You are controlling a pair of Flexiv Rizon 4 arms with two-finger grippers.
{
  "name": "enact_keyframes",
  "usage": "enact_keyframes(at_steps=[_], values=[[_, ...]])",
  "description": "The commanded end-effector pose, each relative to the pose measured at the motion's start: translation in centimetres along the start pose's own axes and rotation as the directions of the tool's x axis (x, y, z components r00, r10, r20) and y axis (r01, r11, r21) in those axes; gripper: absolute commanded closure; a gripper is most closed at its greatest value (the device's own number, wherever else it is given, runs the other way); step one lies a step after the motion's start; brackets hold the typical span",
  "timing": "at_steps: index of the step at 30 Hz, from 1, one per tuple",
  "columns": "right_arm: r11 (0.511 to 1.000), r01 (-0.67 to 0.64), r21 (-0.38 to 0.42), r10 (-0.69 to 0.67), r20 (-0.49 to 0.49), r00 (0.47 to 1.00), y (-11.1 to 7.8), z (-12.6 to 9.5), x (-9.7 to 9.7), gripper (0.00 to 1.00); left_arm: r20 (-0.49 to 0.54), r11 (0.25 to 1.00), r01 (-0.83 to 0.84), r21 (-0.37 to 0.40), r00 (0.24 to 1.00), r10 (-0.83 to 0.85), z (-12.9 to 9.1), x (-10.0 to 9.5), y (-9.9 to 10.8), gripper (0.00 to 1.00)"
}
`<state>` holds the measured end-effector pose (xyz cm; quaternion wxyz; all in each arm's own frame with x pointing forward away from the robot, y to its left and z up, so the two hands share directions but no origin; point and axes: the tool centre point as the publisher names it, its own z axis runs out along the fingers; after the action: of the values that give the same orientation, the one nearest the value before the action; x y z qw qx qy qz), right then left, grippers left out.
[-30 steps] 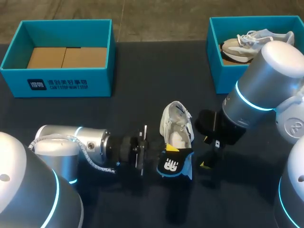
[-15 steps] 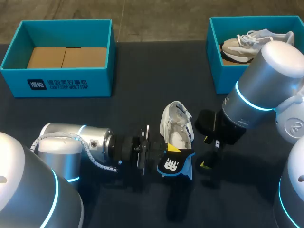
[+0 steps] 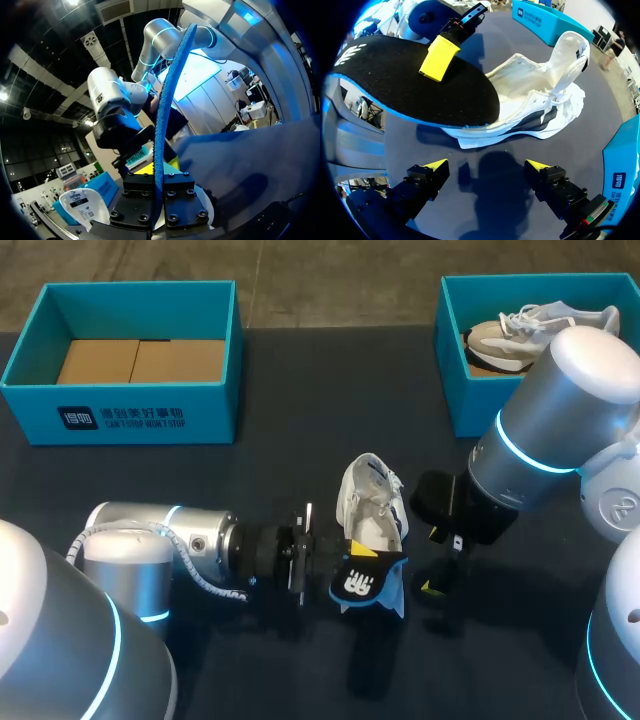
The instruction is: Take the shoe out of the shoebox, open the shoe tongue, remove and reinsert the insole, then place the shoe into the shoebox
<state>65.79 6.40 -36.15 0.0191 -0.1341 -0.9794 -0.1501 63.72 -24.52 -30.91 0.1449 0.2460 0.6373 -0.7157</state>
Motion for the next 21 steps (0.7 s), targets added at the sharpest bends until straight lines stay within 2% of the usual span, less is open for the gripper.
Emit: enact_keyframes(at_steps=[1, 21], values=[[1.000, -0.001, 0.001, 0.001, 0.002, 1.000, 0.0, 0.1, 0.1, 0.00, 0.001, 1.000, 0.001, -0.006, 1.000, -0.001, 0.1, 0.1, 0.5, 1.00], [1.000, -0.001, 0.001, 0.001, 0.002, 1.000, 0.0, 0.1, 0.1, 0.00, 0.016, 0.999, 0.009, -0.036, 1.000, -0.008, -0.1, -0.4, 2.1, 1.00]])
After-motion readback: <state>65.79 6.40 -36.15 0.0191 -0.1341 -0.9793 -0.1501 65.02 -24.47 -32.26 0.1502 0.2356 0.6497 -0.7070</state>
